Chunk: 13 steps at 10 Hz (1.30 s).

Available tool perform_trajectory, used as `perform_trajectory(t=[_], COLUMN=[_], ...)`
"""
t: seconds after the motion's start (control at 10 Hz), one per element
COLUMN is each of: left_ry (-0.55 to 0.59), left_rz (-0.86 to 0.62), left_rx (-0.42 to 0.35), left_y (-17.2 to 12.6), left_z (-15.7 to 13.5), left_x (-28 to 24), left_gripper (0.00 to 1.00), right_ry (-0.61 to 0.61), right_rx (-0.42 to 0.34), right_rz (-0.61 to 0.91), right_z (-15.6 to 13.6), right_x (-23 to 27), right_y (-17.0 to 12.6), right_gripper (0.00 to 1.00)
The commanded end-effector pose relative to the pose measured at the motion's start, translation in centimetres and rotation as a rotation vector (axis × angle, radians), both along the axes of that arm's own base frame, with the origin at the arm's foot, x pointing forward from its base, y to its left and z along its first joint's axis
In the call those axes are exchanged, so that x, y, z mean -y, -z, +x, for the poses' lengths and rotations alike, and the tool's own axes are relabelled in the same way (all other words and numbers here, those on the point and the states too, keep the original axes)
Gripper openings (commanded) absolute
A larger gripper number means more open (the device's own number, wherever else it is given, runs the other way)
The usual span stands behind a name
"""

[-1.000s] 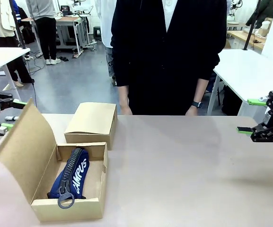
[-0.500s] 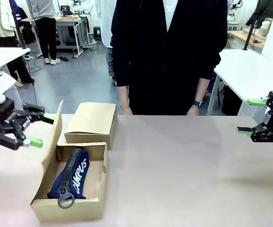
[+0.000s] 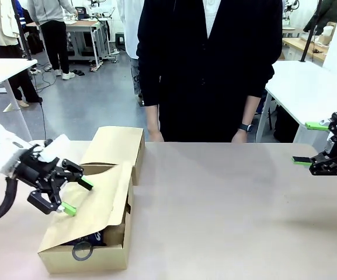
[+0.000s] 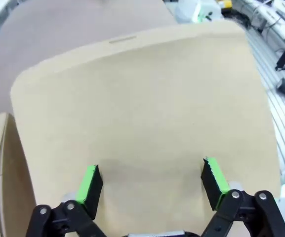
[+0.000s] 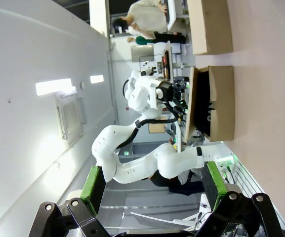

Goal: Place items inside the box.
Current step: Close the lid of the Mailer Box closest to the robot.

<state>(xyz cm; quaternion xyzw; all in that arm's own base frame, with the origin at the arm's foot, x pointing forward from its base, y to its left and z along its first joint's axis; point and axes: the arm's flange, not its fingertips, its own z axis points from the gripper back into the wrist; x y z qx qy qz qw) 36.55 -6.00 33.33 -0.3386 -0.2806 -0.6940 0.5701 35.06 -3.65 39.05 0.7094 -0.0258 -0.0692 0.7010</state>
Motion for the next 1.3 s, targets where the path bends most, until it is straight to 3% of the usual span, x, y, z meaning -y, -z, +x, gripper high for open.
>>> perform_trajectory(t=[0.0, 0.3, 0.5, 0.9, 1.0, 1.1, 1.2], left_ry=[0.016, 0.018, -0.001, -0.181, -0.261, -0.29, -0.34], left_rz=[0.056, 0.165, 0.117, -0.168, -0.218, -0.333, -0.487], left_rx=[0.025, 0.14, 0.123, 0.042, -0.032, -0.241, -0.603], left_y=[3.3, 3.9, 2.7, -5.5, -6.2, -6.4, -5.8], left_z=[-10.7, -10.9, -10.7, -10.4, -10.0, -9.0, -6.9], left_x=[1.4, 1.0, 0.1, -7.7, -9.6, -11.6, -13.5], left_gripper=[1.0, 1.0, 1.0, 1.0, 1.0, 1.0, 1.0], right_ry=[-0.008, -0.008, -0.008, -0.008, -0.008, -0.008, -0.008], right_rx=[-0.014, -0.014, -0.014, -0.014, -0.014, -0.014, -0.014], right_rz=[-0.004, -0.004, -0.004, -0.004, -0.004, -0.004, -0.004], right_z=[-0.3, -0.3, -0.3, -0.3, -0.3, -0.3, -0.3], right_x=[0.1, 0.1, 0.1, 0.1, 0.1, 0.1, 0.1], right_y=[-0.4, -0.4, -0.4, -0.4, -0.4, -0.4, -0.4], right_gripper=[1.0, 1.0, 1.0, 1.0, 1.0, 1.0, 1.0])
